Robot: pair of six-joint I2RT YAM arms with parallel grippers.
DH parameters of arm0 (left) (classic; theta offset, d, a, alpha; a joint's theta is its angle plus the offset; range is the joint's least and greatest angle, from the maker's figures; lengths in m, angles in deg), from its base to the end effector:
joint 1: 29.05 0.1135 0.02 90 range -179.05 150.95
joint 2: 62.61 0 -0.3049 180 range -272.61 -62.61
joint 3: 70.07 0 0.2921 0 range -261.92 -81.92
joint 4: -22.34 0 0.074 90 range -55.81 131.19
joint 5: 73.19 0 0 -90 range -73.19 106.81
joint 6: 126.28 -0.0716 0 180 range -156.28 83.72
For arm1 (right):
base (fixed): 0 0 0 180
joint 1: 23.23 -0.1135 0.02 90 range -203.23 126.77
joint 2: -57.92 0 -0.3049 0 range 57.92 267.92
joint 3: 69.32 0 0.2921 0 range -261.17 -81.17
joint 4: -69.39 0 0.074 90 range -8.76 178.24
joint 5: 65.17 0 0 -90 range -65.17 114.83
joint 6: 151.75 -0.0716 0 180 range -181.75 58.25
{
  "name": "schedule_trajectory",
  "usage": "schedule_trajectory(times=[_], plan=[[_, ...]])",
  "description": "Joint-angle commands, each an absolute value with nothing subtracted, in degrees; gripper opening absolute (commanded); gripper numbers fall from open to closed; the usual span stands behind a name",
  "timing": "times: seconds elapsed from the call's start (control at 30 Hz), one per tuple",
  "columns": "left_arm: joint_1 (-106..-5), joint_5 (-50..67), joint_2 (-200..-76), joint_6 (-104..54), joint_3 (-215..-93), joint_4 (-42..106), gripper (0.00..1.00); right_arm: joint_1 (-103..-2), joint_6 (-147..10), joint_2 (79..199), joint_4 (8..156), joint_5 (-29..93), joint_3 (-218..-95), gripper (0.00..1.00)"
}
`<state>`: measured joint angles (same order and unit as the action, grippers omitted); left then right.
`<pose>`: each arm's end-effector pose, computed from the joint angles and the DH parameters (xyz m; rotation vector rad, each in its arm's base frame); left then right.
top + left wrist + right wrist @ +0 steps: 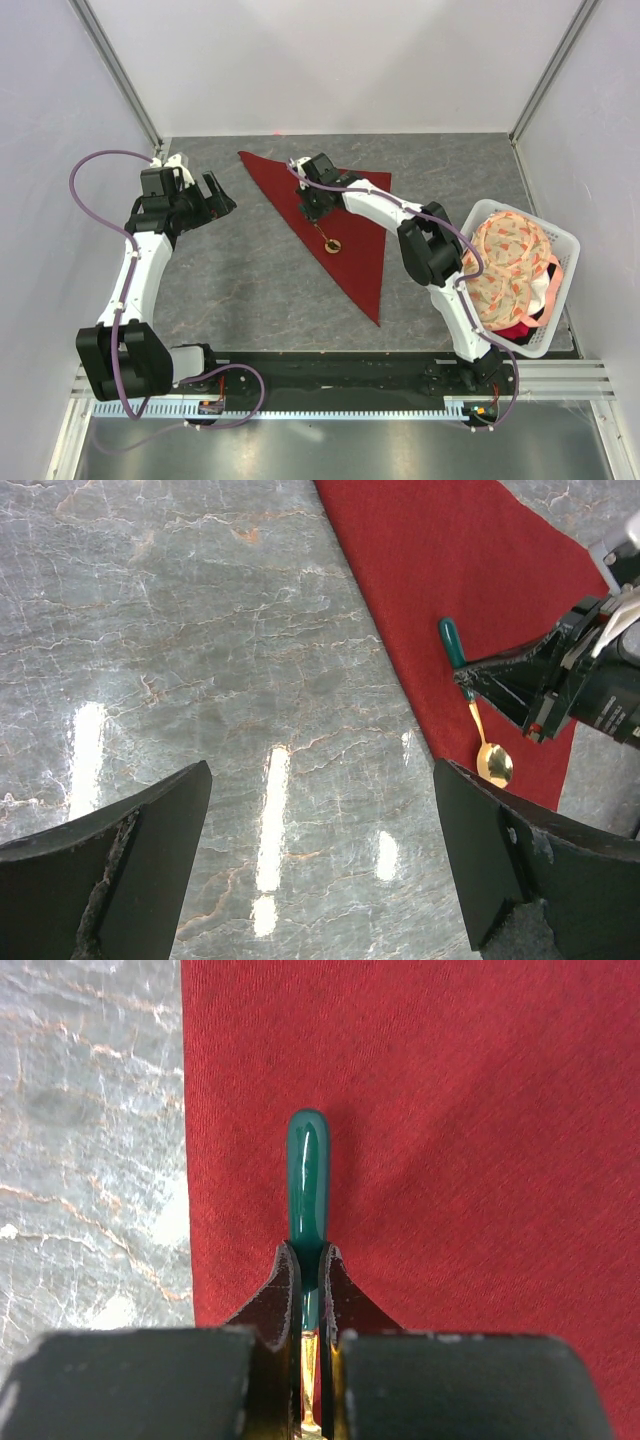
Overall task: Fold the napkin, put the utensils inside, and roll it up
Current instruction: Place the utensil onto the napkin
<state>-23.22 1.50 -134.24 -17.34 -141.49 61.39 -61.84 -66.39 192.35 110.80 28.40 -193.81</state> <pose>0.3270 0.0144 0.3113 -0.3436 2.2352 -0.4235 0.4754 0.3854 0.1672 -0.7588 2.3905 0.3968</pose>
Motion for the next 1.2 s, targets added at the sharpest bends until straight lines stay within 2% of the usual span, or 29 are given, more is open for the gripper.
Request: schedule_trajectory(times=[0.0, 0.57, 0.67, 0.73, 0.9, 1.0, 1.1, 1.17], plan=[[-23.0, 1.1, -134.2, -19.1, -141.2, 59.3, 1.0, -61.3, -65.0, 193.3, 110.3, 30.2, -198.4, 0.0], [-23.0, 0.6, -133.7, -19.1, -141.1, 59.4, 1.0, -61.2, -65.0, 198.5, 111.0, 30.2, -203.0, 0.0], [-22.9, 0.6, -133.7, -19.1, -141.1, 59.3, 1.0, -61.2, -65.0, 198.5, 111.3, 29.7, -203.5, 0.11], [-22.9, 0.4, -133.8, -19.1, -141.1, 59.3, 1.0, -61.1, -65.0, 198.5, 111.6, 29.4, -203.9, 0.26], [-22.8, 0.1, -133.9, -18.9, -141.2, 59.3, 1.0, -61.1, -64.6, 196.2, 112.6, 29.3, -204.7, 0.48], [-22.9, -0.5, -134.0, -18.7, -141.0, 59.3, 1.0, -61.2, -64.4, 192.7, 113.8, 28.7, -204.2, 0.56], [-23.0, -1.4, -133.9, -18.6, -140.8, 59.2, 1.0, -61.1, -66.0, 186.4, 114.4, 28.1, -199.8, 0.59], [-23.2, -1.9, -133.4, -18.6, -140.5, 59.0, 0.99, -61.1, -68.9, 180.0, 114.4, 27.0, -192.6, 0.6]])
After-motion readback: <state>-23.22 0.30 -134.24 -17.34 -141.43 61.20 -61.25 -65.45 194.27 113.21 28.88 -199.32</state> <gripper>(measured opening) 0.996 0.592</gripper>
